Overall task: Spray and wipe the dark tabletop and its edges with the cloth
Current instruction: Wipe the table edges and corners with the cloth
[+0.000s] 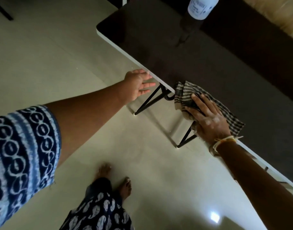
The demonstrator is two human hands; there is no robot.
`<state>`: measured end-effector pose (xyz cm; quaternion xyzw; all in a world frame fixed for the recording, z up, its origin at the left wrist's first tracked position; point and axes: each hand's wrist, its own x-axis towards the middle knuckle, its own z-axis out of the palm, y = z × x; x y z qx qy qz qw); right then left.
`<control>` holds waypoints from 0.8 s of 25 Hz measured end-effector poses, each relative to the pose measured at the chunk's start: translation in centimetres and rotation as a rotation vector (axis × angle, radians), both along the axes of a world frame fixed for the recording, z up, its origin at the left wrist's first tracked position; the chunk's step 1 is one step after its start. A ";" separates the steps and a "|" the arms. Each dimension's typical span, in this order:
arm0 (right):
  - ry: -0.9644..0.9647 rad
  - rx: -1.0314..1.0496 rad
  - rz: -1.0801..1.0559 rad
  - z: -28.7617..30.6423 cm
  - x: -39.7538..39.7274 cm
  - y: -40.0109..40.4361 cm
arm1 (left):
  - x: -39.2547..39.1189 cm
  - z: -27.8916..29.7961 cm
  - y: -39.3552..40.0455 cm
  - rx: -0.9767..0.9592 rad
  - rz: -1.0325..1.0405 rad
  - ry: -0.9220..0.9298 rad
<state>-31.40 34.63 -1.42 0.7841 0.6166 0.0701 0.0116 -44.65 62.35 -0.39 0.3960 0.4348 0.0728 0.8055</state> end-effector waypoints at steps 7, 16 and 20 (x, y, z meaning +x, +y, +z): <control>0.020 0.015 -0.005 0.1 -2.3 10.9 | 0.4 -0.1 0.9 0.033 -0.075 0.056; -0.031 -0.051 0.000 0.0 -1.0 4.0 | 0.1 -1.6 -1.8 0.069 -0.102 0.002; -0.010 -0.014 -0.124 0.0 -0.4 -4.9 | 1.8 -1.8 -8.2 0.045 -0.071 -0.056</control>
